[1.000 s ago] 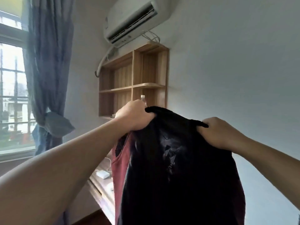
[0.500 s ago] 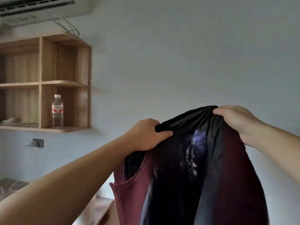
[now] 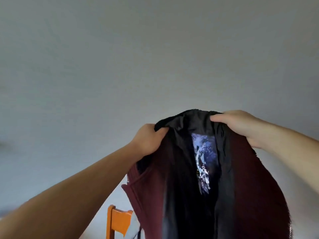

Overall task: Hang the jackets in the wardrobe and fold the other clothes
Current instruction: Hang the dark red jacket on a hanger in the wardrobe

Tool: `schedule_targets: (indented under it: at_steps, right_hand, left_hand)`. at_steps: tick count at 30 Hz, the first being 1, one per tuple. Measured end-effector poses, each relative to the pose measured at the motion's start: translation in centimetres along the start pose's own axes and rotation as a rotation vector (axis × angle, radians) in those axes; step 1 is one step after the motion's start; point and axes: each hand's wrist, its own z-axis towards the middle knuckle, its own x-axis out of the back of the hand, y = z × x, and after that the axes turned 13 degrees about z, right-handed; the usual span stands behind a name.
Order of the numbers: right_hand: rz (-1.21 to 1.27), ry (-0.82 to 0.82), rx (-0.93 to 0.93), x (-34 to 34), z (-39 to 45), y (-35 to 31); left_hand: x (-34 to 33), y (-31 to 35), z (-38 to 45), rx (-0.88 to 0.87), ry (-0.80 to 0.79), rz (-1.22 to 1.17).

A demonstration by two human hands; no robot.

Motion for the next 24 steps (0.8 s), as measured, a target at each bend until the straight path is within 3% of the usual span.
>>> schedule_targets:
  at_steps: [2, 5, 9, 16, 24]
  right_hand:
    - [-0.211, -0.137, -0.032, 1.9, -1.2, 1.5]
    - [-0.284, -0.094, -0.077, 4.2, -2.4, 4.1]
    - [-0.042, 0.2, -0.068, 8.5, -2.8, 5.1]
    - [0.241, 0.734, -0.003, 16.6, -2.8, 2.8]
    - [0.257, 1.222, 0.215, 21.8, -3.0, 0.1]
  left_hand:
    - [-1.4, 3.9, 0.9, -0.032, 0.033, -0.068]
    - [-3.7, 9.3, 2.5, -0.119, 0.034, -0.144]
    - [-7.9, 13.8, 3.6, -0.245, -0.066, -0.122]
    - [-16.0, 20.4, 5.4, -0.497, -0.274, -0.306]
    - [-23.9, 24.7, 5.9, -0.968, -0.583, -0.497]
